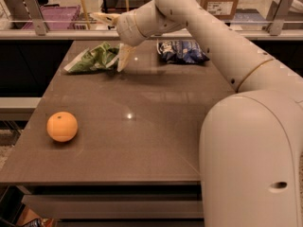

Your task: Pick green jalapeno chip bag

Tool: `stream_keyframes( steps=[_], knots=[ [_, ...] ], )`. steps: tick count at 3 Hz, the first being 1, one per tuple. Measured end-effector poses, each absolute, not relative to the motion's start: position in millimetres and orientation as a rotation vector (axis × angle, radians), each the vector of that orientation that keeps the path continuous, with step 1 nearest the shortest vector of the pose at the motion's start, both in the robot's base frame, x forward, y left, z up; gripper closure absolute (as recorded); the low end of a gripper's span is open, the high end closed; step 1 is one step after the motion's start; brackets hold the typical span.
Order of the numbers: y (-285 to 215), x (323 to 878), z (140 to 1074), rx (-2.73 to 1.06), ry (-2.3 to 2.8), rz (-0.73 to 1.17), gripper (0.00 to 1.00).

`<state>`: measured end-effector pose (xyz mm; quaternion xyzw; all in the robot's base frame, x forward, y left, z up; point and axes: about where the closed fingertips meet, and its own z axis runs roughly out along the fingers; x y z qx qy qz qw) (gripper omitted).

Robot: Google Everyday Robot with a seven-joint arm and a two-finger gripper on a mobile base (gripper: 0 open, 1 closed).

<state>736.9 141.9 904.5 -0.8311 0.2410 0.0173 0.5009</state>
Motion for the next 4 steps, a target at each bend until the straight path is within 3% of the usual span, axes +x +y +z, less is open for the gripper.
stream_keyframes(
  steps=[2, 4],
  knots=[
    [151.0, 741.2, 898.2, -1.988, 0.561, 0.08, 0.0],
    [153.7, 744.2, 887.5, -1.976, 0.578, 0.095, 0.41]
  ],
)
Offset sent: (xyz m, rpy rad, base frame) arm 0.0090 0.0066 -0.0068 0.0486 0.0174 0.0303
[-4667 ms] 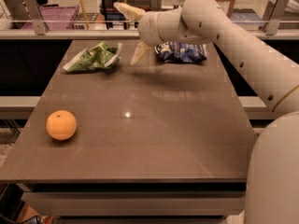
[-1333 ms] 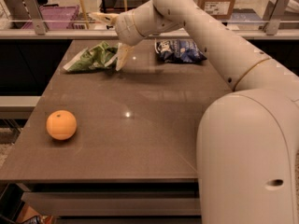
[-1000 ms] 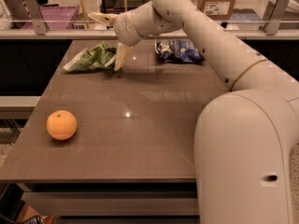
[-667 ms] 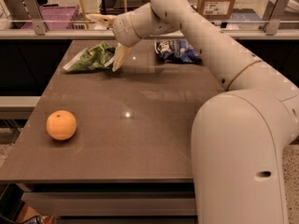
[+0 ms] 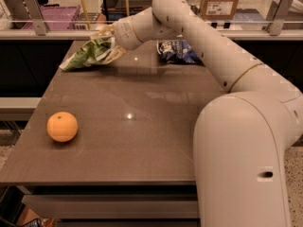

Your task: Pick green jalapeno chip bag

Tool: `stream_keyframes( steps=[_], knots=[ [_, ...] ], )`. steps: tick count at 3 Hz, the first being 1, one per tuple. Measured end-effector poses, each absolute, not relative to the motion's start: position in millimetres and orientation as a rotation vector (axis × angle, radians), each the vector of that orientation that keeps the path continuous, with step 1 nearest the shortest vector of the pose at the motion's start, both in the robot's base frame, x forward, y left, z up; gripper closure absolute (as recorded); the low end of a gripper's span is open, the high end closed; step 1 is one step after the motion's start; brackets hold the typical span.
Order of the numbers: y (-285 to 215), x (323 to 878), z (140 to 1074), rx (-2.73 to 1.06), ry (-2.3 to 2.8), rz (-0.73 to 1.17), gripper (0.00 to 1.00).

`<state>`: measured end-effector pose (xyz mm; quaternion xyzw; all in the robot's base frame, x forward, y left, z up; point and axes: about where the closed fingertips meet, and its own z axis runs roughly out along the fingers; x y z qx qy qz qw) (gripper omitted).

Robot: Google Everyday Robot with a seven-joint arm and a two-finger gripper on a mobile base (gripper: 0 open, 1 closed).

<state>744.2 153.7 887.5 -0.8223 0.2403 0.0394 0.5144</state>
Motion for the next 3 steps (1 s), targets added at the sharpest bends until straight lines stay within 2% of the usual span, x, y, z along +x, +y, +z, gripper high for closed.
stream_keyframes(
  steps=[2, 3],
  knots=[
    [159.8, 742.7, 883.6, -1.98, 0.573, 0.107, 0.87],
    [162.7, 742.0, 881.7, -1.981, 0.57, 0.112, 1.0]
  ],
)
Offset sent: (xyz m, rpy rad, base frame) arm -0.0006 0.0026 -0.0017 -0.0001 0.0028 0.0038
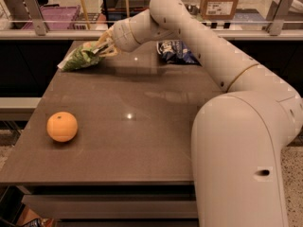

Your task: Pick green jalapeno chip bag

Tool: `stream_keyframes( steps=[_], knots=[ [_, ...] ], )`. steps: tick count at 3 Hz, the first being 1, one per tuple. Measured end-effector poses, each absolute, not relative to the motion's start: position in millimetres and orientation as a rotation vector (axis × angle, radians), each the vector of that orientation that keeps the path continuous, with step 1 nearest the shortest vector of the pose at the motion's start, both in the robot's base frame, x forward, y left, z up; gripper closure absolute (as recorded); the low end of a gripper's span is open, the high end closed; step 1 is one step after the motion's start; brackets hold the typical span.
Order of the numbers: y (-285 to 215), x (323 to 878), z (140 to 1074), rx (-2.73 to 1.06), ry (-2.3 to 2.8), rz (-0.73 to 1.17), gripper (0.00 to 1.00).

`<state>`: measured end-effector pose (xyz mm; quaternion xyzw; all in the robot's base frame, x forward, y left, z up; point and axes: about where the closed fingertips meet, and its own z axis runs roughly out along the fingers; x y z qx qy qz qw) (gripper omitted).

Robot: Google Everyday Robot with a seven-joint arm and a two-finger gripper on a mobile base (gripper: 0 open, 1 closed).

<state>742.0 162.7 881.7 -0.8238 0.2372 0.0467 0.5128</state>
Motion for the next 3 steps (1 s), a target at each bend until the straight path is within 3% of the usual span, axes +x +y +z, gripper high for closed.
stream_keyframes(
  steps=[3],
  knots=[
    [136.1, 742.2, 905.7, -1.956, 0.471, 0.059, 1.0]
  ],
)
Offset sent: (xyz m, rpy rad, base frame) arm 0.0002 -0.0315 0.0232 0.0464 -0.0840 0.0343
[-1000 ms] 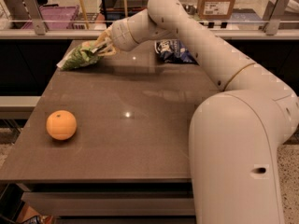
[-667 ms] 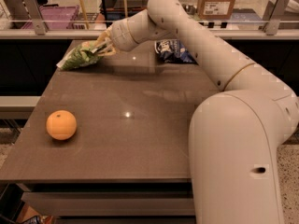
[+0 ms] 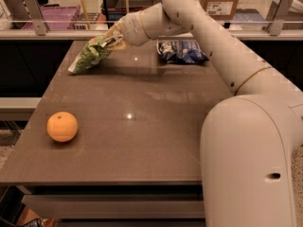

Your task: Pick green jalapeno chip bag

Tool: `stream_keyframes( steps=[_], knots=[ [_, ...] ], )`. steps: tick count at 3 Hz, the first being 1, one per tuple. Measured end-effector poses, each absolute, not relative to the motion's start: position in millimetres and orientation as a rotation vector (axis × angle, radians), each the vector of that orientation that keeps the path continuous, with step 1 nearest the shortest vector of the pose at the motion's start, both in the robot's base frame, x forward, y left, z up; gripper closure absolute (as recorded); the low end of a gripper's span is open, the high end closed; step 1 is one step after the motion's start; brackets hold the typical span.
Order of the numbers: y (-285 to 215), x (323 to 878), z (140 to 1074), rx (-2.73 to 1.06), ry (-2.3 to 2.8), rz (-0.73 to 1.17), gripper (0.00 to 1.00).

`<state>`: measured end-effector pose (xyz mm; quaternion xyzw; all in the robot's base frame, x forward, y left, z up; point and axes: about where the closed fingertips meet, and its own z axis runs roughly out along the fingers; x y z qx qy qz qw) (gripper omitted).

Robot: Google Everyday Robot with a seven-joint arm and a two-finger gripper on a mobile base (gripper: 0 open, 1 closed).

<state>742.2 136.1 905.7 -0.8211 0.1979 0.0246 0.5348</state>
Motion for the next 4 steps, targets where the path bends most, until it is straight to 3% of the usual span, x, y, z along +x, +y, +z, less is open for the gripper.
stream_keyframes(
  steps=[4],
  knots=[
    [109.1, 752.3, 988.0, -1.934, 0.273, -0.137, 1.0]
  ],
)
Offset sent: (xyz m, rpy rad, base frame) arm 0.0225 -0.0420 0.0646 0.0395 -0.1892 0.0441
